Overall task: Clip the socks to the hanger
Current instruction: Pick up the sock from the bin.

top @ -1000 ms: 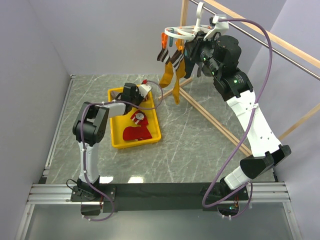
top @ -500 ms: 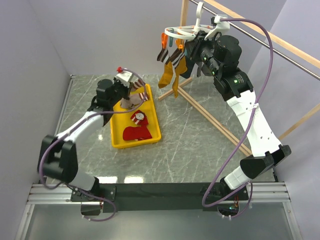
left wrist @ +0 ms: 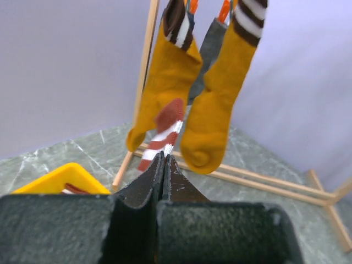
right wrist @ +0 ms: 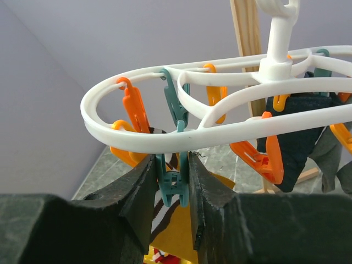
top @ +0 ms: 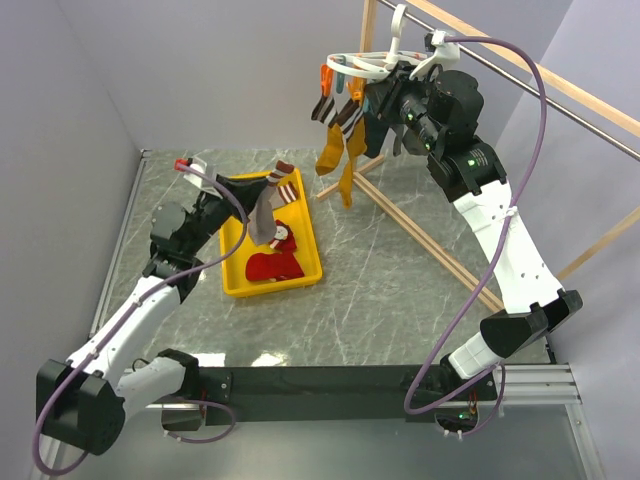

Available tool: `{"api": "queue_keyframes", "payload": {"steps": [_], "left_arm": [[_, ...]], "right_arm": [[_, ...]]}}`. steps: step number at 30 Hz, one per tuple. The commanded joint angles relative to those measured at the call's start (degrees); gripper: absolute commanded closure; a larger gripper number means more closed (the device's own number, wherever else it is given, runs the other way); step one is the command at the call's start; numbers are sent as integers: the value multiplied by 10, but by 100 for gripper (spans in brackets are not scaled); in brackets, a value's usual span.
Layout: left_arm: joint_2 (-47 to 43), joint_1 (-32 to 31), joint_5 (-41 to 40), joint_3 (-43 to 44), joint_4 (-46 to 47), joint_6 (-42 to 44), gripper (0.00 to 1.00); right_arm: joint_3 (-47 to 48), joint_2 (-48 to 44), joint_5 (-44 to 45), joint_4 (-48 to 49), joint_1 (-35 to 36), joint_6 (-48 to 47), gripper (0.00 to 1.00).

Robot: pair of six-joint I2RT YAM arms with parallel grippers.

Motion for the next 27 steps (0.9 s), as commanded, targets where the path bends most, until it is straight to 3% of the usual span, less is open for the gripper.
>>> {"api": "queue_keyframes", "payload": {"steps": [1, 7, 15, 27], "left_arm": [[-21, -4, -40, -6, -4, -51, 99], [-4, -7, -92, -6, -138, -21, 99], [44, -31, -82, -46, -200, -12, 99], [192, -60, -83, 10, -317, 57, 99]], "right_arm": [[23, -2, -6, 30, -4, 16, 100], [23, 6, -15, 15, -4, 13, 100], [26, 10, -10, 5, -4, 2, 100], [16, 4, 10, 6, -4, -6, 100]]}}
